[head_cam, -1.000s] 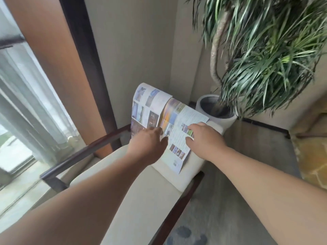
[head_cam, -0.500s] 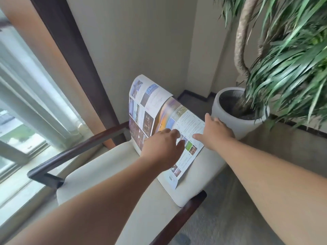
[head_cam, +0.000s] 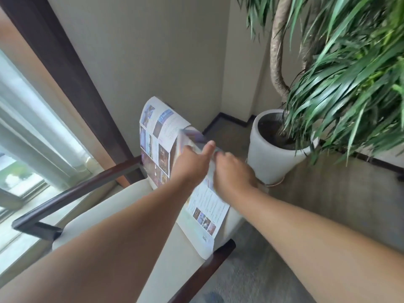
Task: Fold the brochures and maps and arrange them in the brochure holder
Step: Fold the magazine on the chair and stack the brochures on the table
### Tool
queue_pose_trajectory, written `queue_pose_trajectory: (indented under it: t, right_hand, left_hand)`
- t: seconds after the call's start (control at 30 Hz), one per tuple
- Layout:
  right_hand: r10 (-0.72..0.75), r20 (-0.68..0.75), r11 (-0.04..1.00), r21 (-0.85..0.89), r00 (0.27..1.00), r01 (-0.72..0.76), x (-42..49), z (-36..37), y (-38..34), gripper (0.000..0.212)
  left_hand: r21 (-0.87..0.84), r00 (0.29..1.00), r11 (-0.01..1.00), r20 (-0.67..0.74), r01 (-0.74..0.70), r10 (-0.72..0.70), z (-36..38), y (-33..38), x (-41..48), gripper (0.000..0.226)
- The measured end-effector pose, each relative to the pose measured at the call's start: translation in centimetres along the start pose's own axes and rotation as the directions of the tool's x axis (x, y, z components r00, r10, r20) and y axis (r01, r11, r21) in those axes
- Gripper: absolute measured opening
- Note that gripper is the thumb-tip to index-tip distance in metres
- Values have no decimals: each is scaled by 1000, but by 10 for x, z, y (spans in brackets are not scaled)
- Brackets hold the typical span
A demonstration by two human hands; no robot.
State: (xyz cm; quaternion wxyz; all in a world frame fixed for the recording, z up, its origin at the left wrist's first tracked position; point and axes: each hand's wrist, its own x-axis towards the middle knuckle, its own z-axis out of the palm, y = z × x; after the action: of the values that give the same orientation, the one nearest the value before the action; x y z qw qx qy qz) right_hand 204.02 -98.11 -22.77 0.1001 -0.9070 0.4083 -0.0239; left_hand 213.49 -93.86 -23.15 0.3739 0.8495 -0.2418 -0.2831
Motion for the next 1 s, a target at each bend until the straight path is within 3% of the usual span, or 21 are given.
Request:
queue_pose_trajectory:
  t: [0.1,0.2,0.27,0.37,0.47,0.63,0.83,0.93,1.0]
  right_hand:
    - [-126,78,988,101,989,117,-25,2,-14,31]
    - [-204,147,963,205,968,172,-34,-6,-18,9]
    - [-203,136,949,271,970,160,-34,-12,-18,23]
    - [-108,45,929,360,993,84,-29,-18,-14,22]
    - [67,12,923,380,998,-67,-22,-20,-4,39]
    - [359,284,838,322,889,-441,-14,-4,19,90]
    - [389,365,842,231,846,-487,-16,13,23,114]
    - [422,320,881,76,849,-466,-22,18,22,103]
    - [431,213,898,-4,877,-440,-26,20,21,73]
  left_hand:
    - [-256,992,959,37,122,-117,-9,3,-2,31]
    - [-184,992,975,-7,122,-126,-22,-8,-3,21]
    - [-132,993,987,-71,87,-97,-31,-13,-8,21]
    - [-187,993,982,-105,41,-61,-45,-18,-18,24]
    - [-137,972,989,-236,-57,23,-67,-25,-30,22]
    - [-120,918,989,-396,-81,27,-116,-43,-48,14]
    - [-112,908,993,-419,-25,-25,-135,-72,-66,10]
    - [-85,902,996,-432,-23,-16,-130,-82,-69,17]
    - [-102,901,995,-432,-8,-37,-126,-86,-70,17]
